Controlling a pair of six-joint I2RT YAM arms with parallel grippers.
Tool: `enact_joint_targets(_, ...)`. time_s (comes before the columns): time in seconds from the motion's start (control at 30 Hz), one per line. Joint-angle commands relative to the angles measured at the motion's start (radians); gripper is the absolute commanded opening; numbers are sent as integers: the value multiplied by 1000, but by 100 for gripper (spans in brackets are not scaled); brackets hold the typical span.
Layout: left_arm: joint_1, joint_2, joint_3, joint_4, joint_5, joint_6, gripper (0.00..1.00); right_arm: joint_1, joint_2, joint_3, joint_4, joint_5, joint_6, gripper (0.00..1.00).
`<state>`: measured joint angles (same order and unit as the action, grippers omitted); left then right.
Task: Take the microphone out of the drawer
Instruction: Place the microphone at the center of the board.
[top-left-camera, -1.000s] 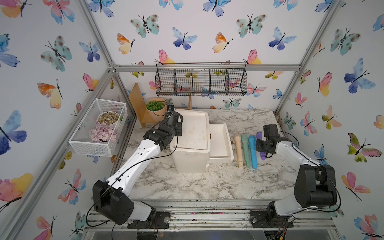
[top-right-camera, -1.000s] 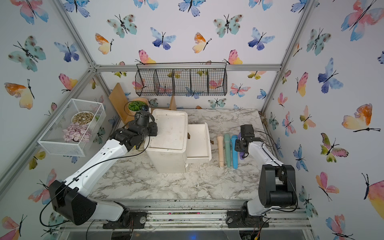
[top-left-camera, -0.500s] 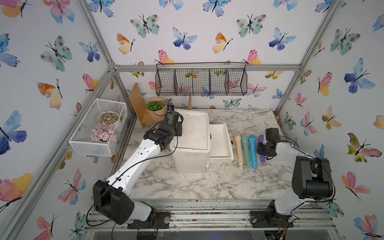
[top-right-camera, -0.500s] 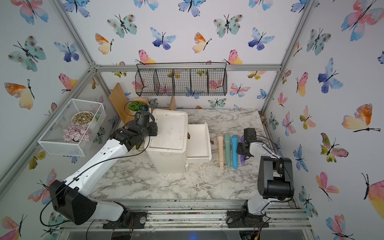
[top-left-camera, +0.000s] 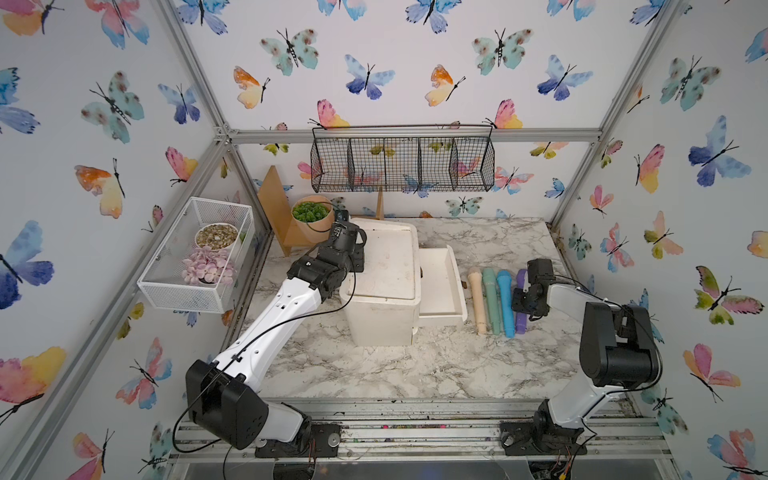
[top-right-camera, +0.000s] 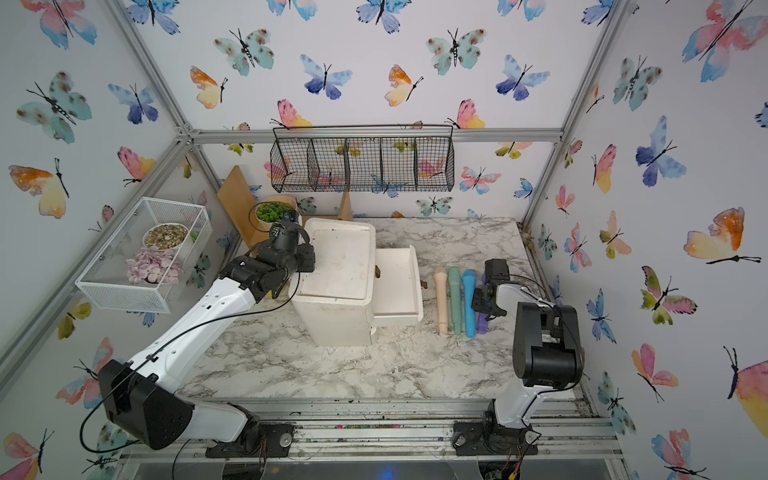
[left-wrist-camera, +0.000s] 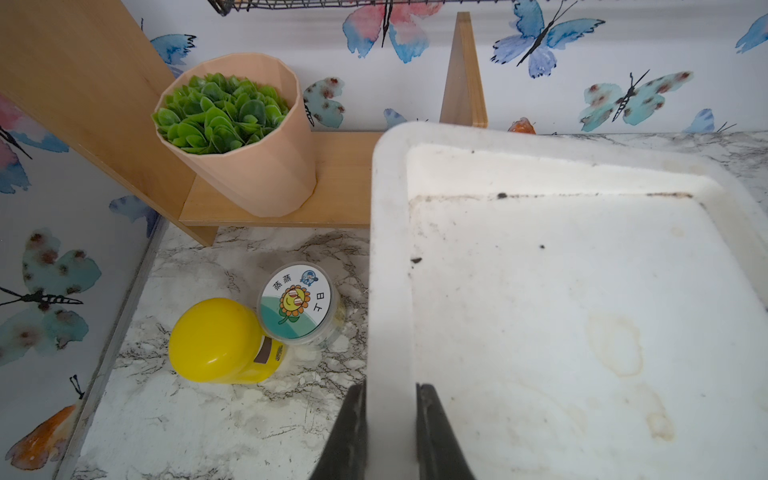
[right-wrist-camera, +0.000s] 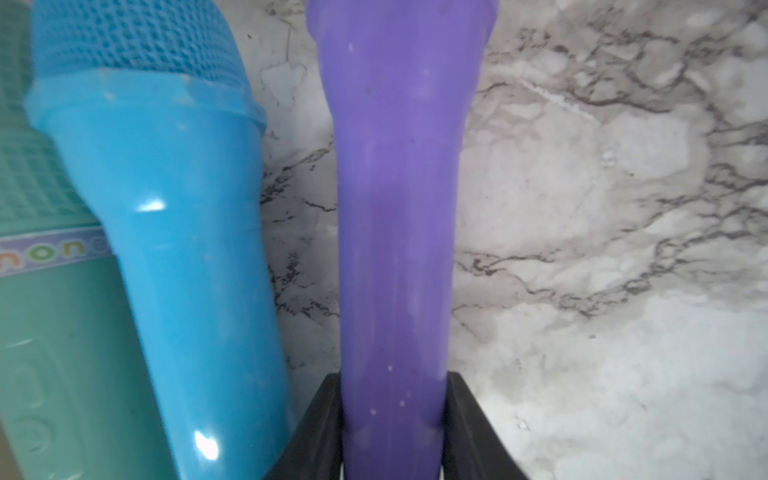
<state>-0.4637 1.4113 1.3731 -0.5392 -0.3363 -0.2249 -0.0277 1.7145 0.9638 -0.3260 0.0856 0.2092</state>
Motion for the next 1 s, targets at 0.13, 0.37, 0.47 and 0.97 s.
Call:
enact_joint_targets(0.13, 4, 21, -34, -28, -35, 52, 0, -1, 14, -22, -39, -34, 15, 32)
enact_joint_targets(0.37, 5, 21, -34, -28, -33, 50, 0, -1, -16, 3, -57, -53, 9, 42)
enact_joint_targets(0.47, 5, 19, -33, -28, -33, 49, 0, -1, -38, 24, -71, -60, 6, 45)
enact_joint_targets(0.97, 5, 22, -28, -27, -24, 45, 0, -1, -180, 137, -143, -207, -19, 49)
